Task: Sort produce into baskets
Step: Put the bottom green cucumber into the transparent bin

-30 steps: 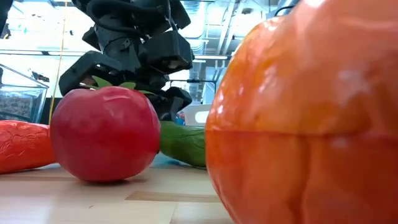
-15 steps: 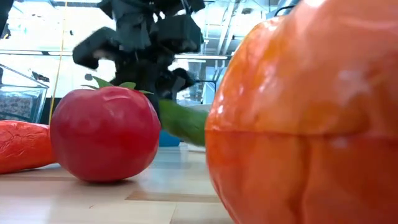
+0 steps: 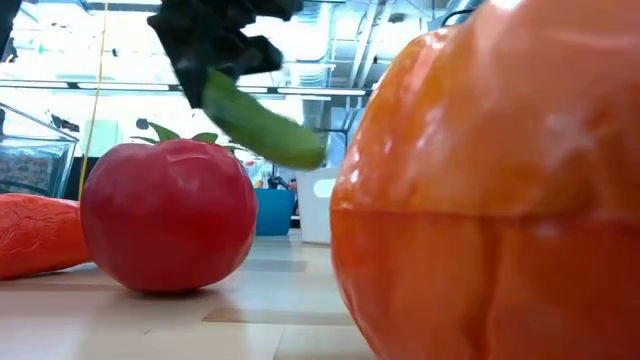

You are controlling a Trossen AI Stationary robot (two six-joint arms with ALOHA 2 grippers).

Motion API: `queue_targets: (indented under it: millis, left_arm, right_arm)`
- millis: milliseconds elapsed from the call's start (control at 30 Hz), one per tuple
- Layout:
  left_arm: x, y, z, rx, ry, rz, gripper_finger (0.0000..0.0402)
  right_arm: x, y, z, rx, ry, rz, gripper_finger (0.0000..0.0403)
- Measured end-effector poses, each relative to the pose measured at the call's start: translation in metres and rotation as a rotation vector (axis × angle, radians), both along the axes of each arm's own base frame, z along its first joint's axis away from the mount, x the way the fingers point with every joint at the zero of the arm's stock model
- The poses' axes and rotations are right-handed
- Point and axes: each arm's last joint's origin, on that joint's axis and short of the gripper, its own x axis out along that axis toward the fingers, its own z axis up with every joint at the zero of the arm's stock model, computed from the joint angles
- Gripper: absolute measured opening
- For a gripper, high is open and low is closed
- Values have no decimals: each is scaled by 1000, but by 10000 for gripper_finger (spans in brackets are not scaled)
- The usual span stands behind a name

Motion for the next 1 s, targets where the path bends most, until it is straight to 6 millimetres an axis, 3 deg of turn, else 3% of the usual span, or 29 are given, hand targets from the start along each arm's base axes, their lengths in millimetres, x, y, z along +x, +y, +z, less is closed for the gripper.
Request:
queue_targets:
  millis: [467,1000]
  left_arm:
    - [-55,-10,50,28,44,268,118]
    - [-120,-48,93,-65,-104,554,119]
  right_arm:
    - [0,0,0,0,0,0,270]
    - [0,0,0,-1,-1,0,270]
